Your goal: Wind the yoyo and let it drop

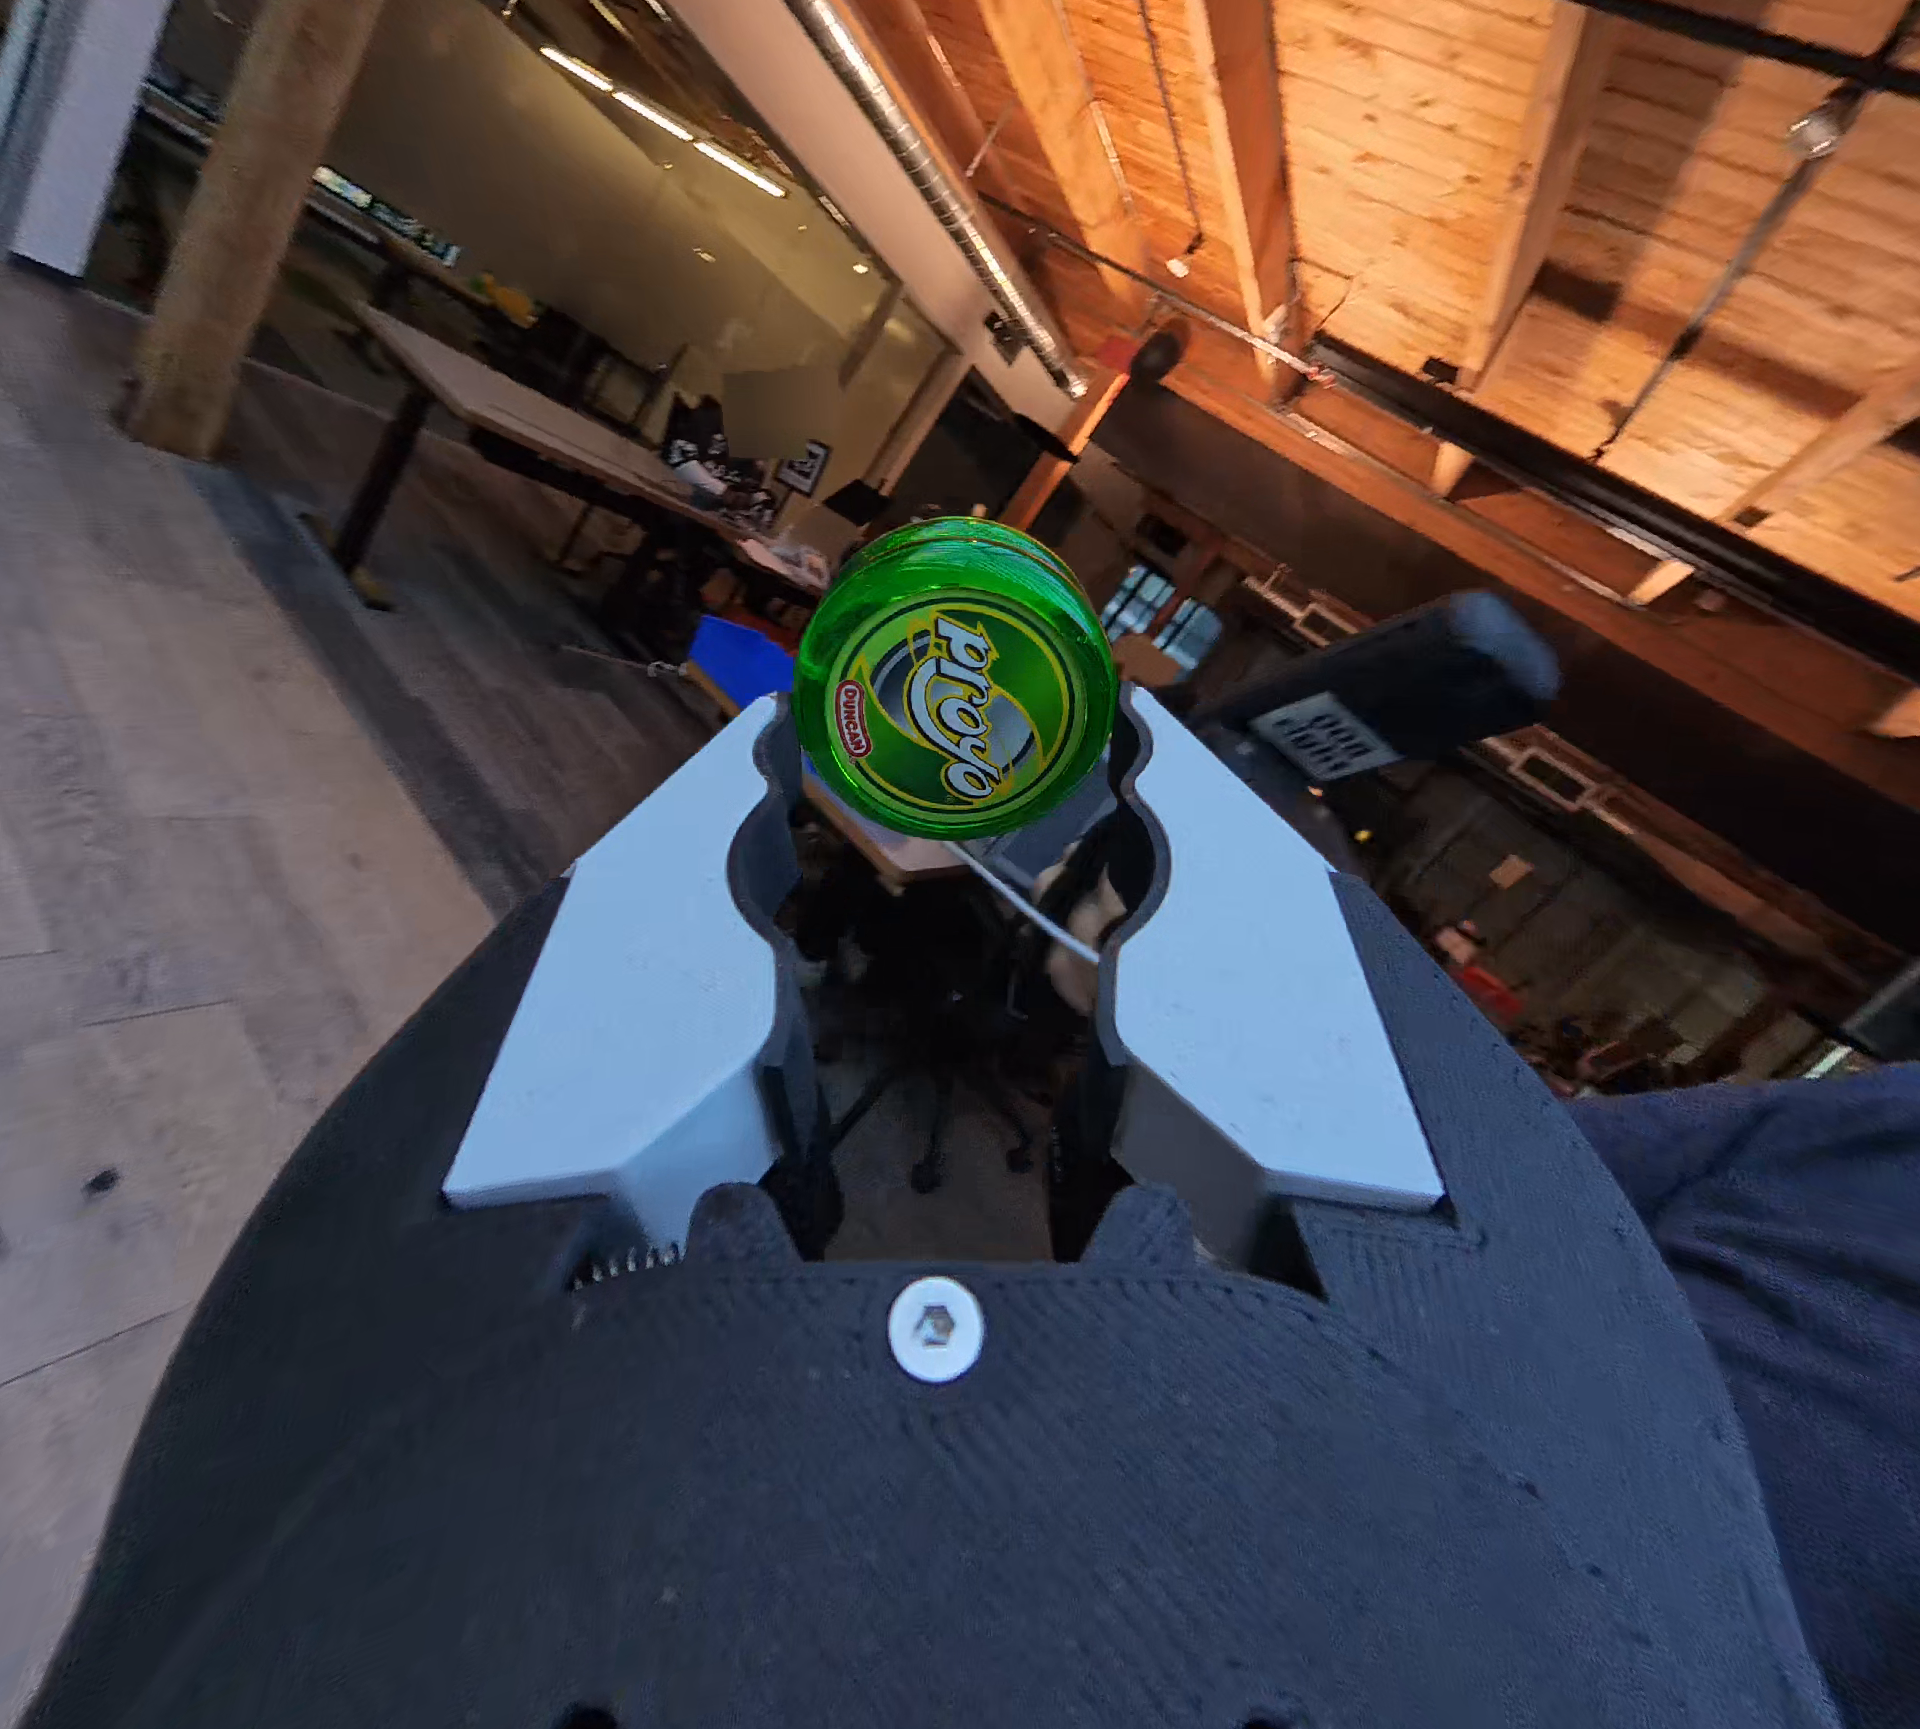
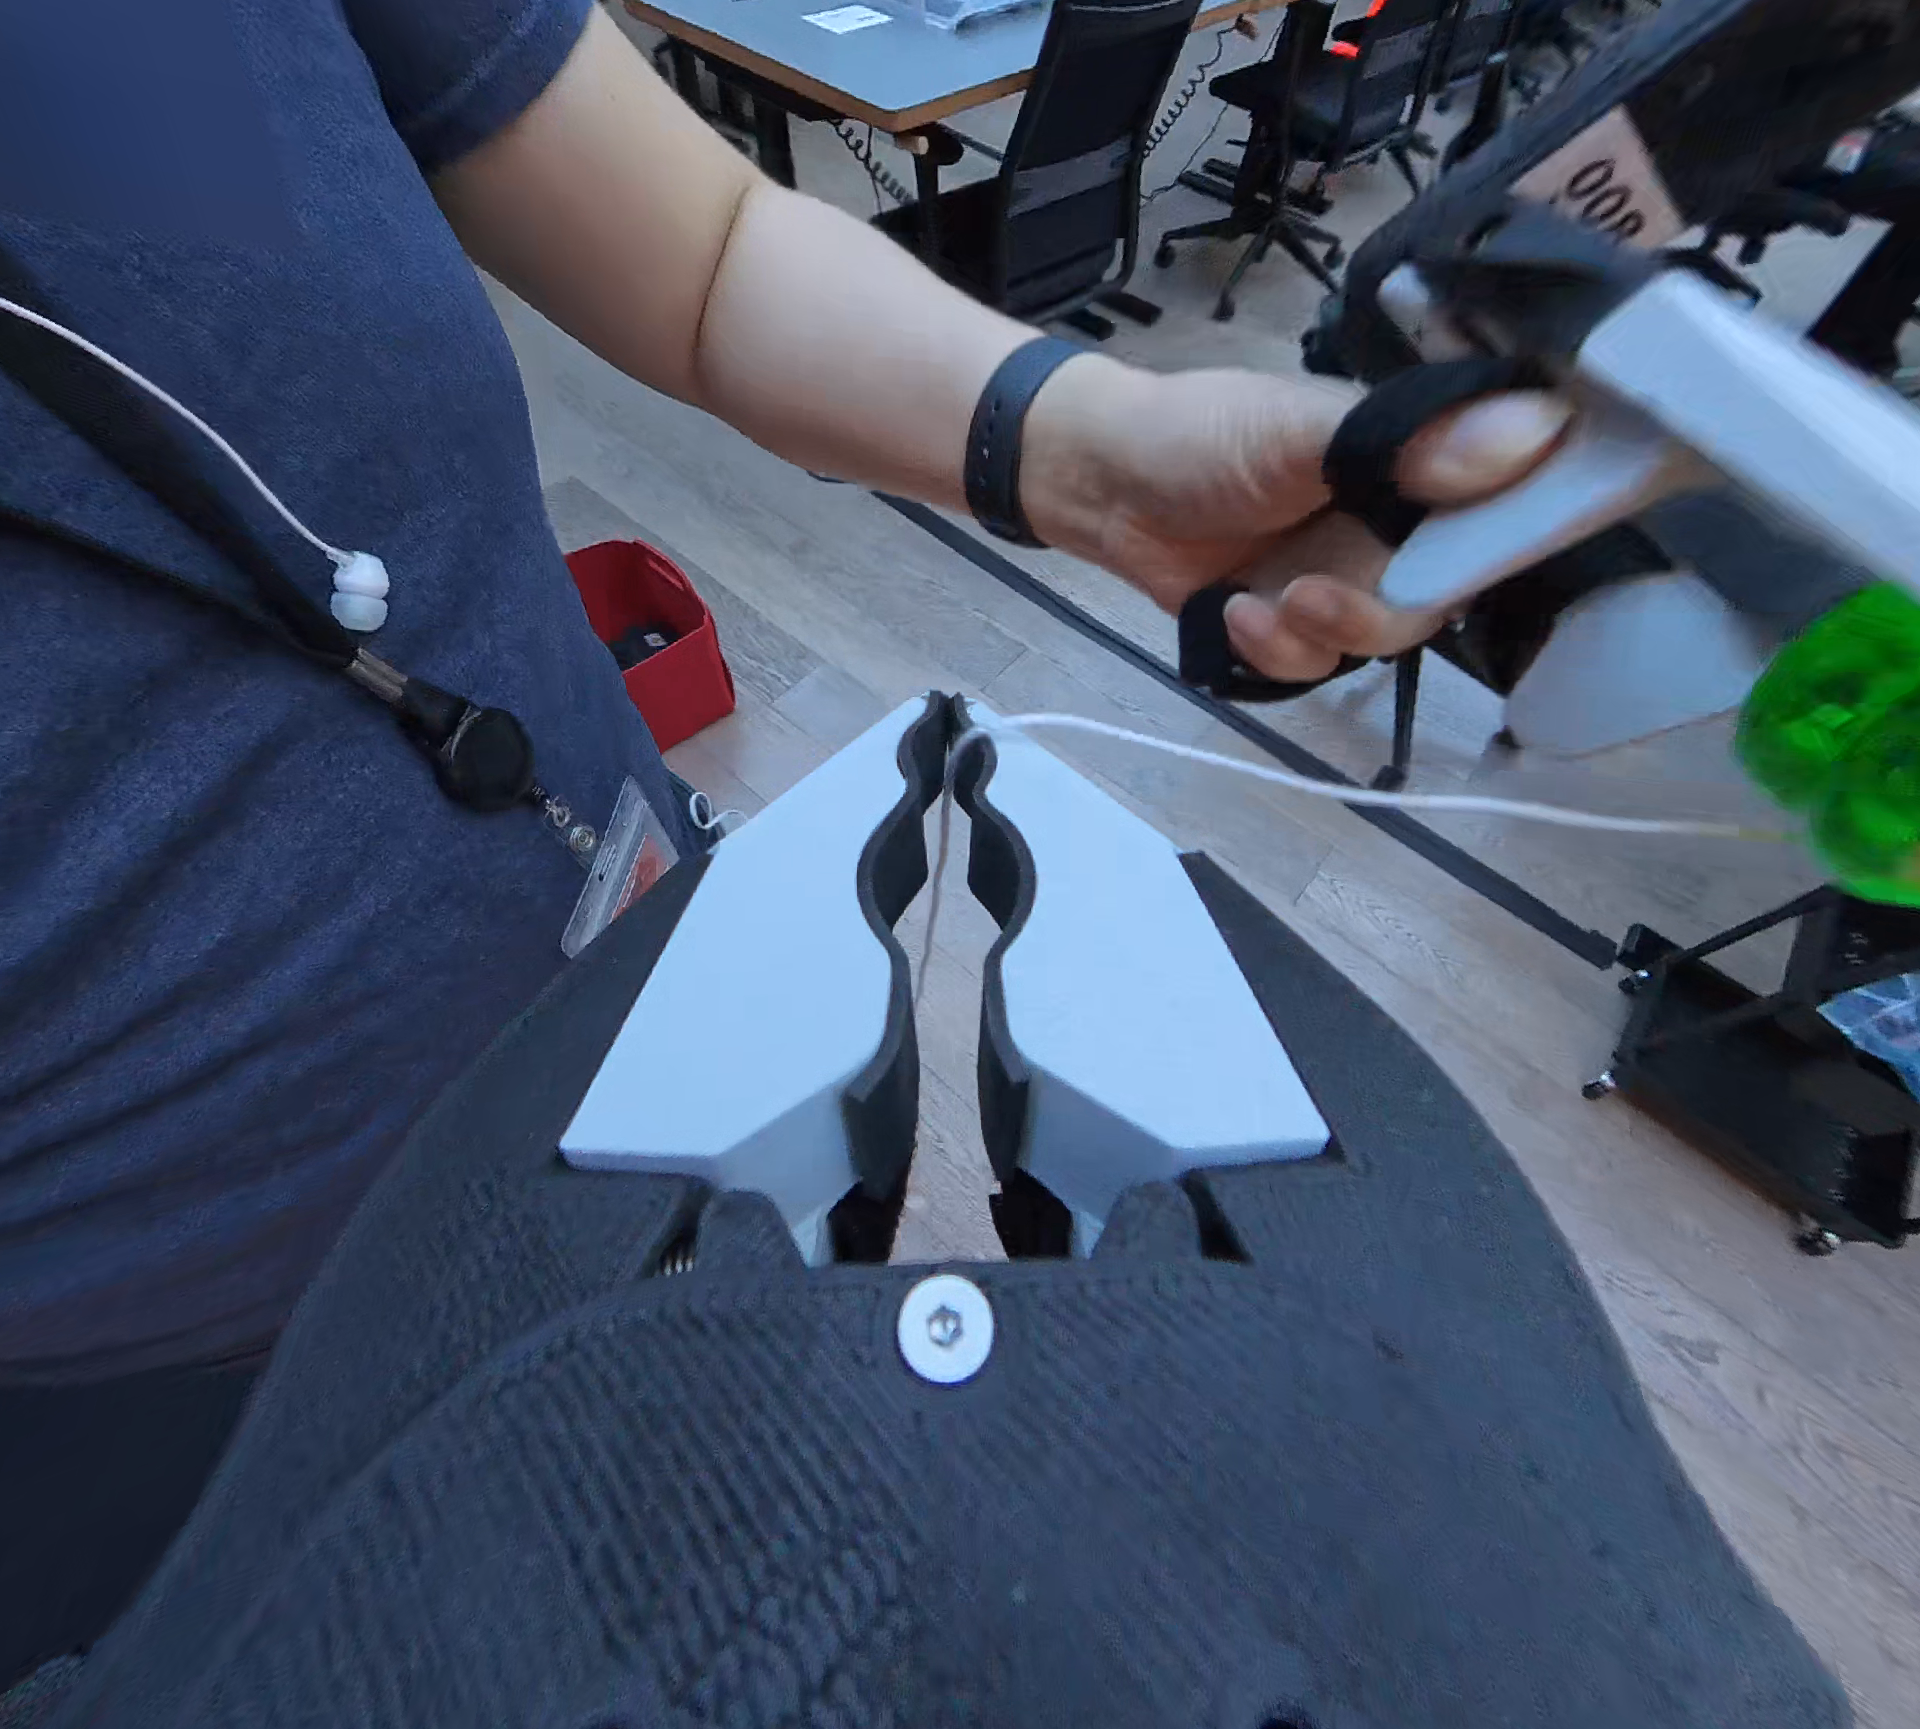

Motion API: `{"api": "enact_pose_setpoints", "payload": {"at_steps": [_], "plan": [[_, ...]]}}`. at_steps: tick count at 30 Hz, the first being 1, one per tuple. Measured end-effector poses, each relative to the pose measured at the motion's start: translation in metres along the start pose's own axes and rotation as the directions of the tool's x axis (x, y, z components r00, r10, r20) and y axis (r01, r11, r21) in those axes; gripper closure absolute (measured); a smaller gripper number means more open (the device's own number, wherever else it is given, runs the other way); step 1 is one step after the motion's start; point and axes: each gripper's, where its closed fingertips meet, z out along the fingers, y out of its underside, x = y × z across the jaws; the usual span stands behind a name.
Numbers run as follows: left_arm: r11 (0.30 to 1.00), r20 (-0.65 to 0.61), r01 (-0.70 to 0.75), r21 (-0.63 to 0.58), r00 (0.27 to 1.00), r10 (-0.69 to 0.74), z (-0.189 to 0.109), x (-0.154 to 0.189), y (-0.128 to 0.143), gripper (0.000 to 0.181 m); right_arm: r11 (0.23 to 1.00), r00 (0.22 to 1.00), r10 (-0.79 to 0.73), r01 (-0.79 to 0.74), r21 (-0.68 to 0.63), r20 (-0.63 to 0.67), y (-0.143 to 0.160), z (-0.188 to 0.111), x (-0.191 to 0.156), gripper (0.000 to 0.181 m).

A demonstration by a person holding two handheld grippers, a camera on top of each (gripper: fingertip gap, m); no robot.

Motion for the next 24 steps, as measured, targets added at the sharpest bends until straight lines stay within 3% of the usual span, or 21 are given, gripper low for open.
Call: {"api": "enact_pose_setpoints", "payload": {"at_steps": [6,10,15,17,21,24], "plan": [[0.967,0.105,-0.192,-0.165,0.972,0.211,0.002,-0.014,0.038,0.123,0.992,0.987,-0.081,0.067,-0.107,-0.136,-0.036,-0.042,0.007,0.181],[0.925,0.061,-0.258,-0.279,0.956,0.286,0.005,-0.006,0.063,0.123,0.980,0.967,-0.142,0.106,-0.170,-0.213,-0.056,-0.073,0.025,0.181],[0.873,-0.007,-0.299,-0.384,0.947,0.321,0.007,0.006,0.094,0.123,0.942,0.963,-0.167,0.093,-0.321,-0.210,-0.064,-0.106,0.050,0.181],[0.872,-0.047,-0.289,-0.395,0.954,0.295,0.008,0.015,0.102,0.123,0.913,0.963,-0.185,0.093,-0.398,-0.198,-0.060,-0.117,0.062,0.181],[0.889,-0.216,-0.262,-0.376,0.958,0.191,0.007,0.052,0.113,0.123,0.860,0.946,-0.142,-0.027,-0.510,-0.290,-0.034,-0.138,0.108,0.181],[0.930,-0.359,-0.232,-0.286,0.925,0.121,0.004,0.092,0.101,0.122,0.847,0.954,-0.064,-0.103,-0.521,-0.294,-0.001,-0.132,0.121,0.181]]}}
